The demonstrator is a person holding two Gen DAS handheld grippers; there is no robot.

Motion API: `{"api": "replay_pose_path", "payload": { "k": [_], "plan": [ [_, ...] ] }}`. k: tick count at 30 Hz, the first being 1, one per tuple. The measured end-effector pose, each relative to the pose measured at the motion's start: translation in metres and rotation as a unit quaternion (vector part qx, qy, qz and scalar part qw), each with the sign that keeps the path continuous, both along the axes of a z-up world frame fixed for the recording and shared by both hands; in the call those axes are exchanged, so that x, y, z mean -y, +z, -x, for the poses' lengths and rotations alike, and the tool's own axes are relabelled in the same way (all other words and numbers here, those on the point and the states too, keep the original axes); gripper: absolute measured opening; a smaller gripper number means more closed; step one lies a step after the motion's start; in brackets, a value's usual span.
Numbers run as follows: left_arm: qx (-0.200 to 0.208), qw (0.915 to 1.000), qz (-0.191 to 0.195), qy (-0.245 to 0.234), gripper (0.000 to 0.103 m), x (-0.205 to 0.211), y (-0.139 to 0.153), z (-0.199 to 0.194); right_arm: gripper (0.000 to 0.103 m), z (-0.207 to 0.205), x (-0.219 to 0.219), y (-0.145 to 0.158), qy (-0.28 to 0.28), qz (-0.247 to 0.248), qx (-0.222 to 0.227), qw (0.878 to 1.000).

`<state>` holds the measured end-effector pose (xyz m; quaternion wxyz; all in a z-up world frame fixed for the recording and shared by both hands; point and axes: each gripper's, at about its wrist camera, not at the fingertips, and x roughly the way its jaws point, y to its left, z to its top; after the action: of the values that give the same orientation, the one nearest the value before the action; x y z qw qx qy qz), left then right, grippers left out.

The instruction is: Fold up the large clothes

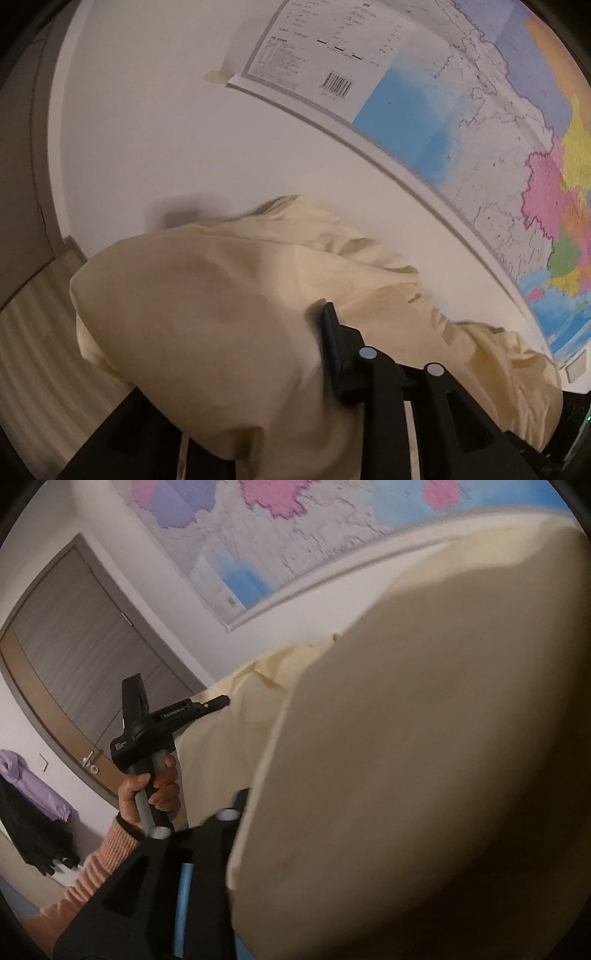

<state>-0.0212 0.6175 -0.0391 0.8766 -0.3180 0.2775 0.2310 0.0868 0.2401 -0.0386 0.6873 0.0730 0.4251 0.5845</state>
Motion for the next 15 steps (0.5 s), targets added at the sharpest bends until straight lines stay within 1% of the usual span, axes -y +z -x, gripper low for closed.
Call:
{"api": "replay_pose_path", "payload": {
  "k": [2, 3, 4, 6, 9, 11, 13, 15],
  "plan": [
    [-0.013, 0.9999, -0.007, 0.001, 0.029, 0.002, -0.002, 0.0, 0.05, -0.001, 0.012, -0.003, 0.009, 0.003, -0.028, 1.0],
    [-0.015, 0.9998, -0.01, 0.002, 0.03, 0.003, -0.001, 0.001, 0.062, -0.001, 0.021, -0.004, 0.015, 0.005, -0.04, 0.999],
    [-0.018, 0.9998, -0.011, 0.003, 0.031, 0.006, -0.002, 0.0, 0.068, -0.001, 0.03, -0.004, 0.017, 0.003, -0.044, 0.999],
    [-0.021, 0.9997, -0.008, 0.005, 0.033, 0.005, -0.004, 0.0, 0.069, 0.0, 0.057, -0.002, 0.021, 0.0, -0.049, 0.999],
    [-0.031, 0.9994, -0.008, 0.013, 0.035, 0.006, -0.006, 0.0, 0.069, -0.003, 0.096, 0.0, 0.008, -0.004, -0.061, 0.998],
    [-0.046, 0.9986, -0.018, 0.019, 0.038, 0.01, -0.006, -0.001, 0.068, -0.006, 0.13, 0.004, -0.019, -0.001, -0.047, 0.999],
    [-0.059, 0.9976, -0.028, 0.026, 0.041, 0.015, -0.004, -0.004, 0.059, -0.008, 0.153, 0.014, -0.039, -0.002, -0.03, 0.999],
    [-0.067, 0.9966, -0.038, 0.031, 0.044, 0.022, 0.001, 0.001, 0.055, -0.011, 0.167, 0.028, -0.077, 0.003, 0.011, 0.997]
  ]
}}
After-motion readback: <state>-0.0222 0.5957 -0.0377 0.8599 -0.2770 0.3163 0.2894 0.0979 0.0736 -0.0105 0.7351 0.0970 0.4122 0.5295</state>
